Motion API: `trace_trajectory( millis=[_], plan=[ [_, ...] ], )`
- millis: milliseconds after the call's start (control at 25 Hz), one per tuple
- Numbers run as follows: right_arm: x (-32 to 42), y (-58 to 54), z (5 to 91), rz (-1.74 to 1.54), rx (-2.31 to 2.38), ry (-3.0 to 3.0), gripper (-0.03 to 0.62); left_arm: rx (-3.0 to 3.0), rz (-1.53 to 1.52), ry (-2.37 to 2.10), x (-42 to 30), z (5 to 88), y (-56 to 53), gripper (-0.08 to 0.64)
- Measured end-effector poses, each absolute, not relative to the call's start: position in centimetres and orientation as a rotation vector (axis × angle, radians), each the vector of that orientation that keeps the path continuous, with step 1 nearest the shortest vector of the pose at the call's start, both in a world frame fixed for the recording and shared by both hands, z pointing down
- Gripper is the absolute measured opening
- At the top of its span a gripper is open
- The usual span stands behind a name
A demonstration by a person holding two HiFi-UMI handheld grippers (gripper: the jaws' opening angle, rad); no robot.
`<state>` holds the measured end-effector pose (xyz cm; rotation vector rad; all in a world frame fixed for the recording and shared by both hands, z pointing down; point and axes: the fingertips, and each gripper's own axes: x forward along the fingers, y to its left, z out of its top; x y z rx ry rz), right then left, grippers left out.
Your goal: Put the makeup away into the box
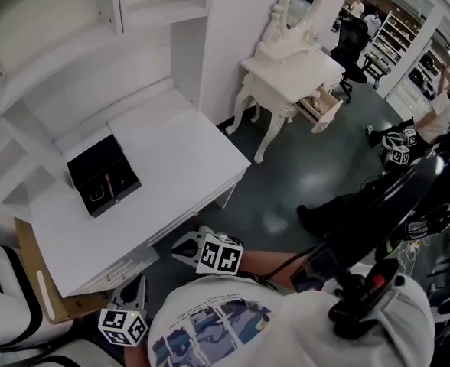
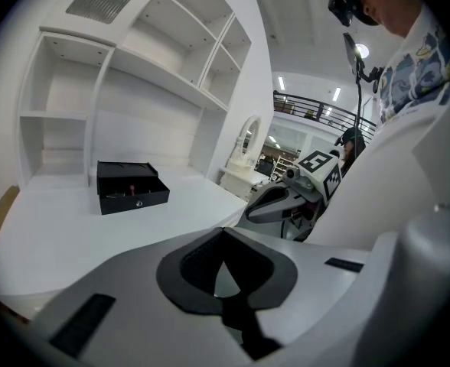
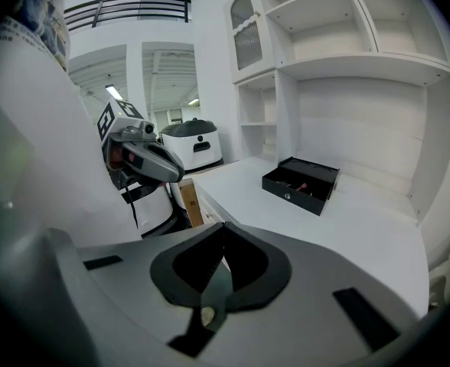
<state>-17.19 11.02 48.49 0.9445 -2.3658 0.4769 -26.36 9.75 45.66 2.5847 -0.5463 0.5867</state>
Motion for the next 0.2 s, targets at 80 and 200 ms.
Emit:
trace_trajectory(
  millis=[80,200],
  plan=[
    [-17.33,11.06,48.63,0.479,0.943,-2.366,0.026,2.583,0.588,-0.546,-26.43,45.76,9.81,0.014],
    [-17.49,11.31,48.66,0.484,0.935,-2.365,0.025,2.576,0.592,-0.547,-26.51,45.84,10.07,0.014]
  ],
)
